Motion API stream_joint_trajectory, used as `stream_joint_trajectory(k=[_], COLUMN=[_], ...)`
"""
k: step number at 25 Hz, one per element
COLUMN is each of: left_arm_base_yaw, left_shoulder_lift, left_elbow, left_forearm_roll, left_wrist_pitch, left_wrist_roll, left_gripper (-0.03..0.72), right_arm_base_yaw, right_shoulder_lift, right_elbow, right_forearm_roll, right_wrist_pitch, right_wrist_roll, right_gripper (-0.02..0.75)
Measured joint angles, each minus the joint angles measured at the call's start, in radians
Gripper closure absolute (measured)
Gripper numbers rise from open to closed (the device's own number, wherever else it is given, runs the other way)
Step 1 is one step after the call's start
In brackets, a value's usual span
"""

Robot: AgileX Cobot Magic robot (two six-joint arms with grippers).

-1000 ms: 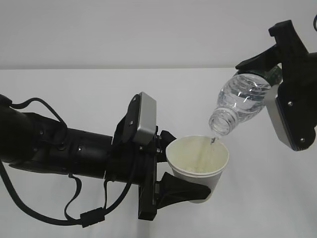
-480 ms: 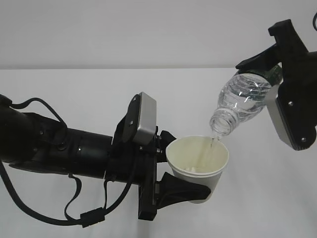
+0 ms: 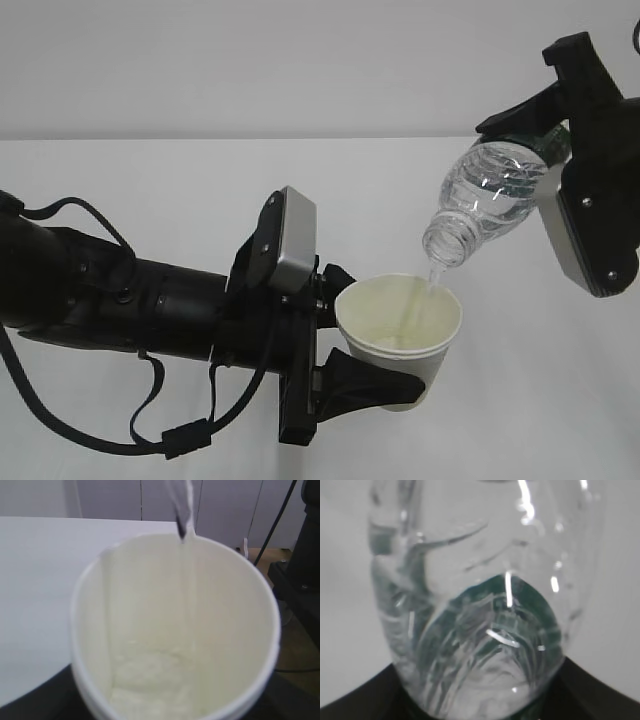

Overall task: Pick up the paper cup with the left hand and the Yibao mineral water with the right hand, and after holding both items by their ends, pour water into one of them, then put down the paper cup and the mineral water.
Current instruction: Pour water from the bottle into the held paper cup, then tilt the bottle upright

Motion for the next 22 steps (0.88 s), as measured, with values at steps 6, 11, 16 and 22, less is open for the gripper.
stream_joint_trajectory(k=[6,11,16,22], left_arm_base_yaw=[0.0,0.0,0.0,0.0], left_shoulder_lift=[0.0,0.0,0.0,0.0], left_elbow=[0.0,0.0,0.0,0.0], left_forearm_roll=[0.0,0.0,0.0,0.0], left_wrist_pitch=[0.003,0.006,0.006,0.006], left_wrist_roll=[0.0,0.0,0.0,0.0], left_gripper=[0.214,0.214,0.214,0.214], right_arm_base_yaw=[0.0,0.0,0.0,0.0], right_shoulder_lift=[0.0,0.0,0.0,0.0], right_elbow=[0.0,-0.001,-0.001,-0.001], right_forearm_roll=[0.0,0.0,0.0,0.0], right_wrist_pitch=[0.0,0.0,0.0,-0.002], right_wrist_roll=[0.001,0.002,0.003,0.003], right_gripper=[0.293,0.293,0.293,0.293])
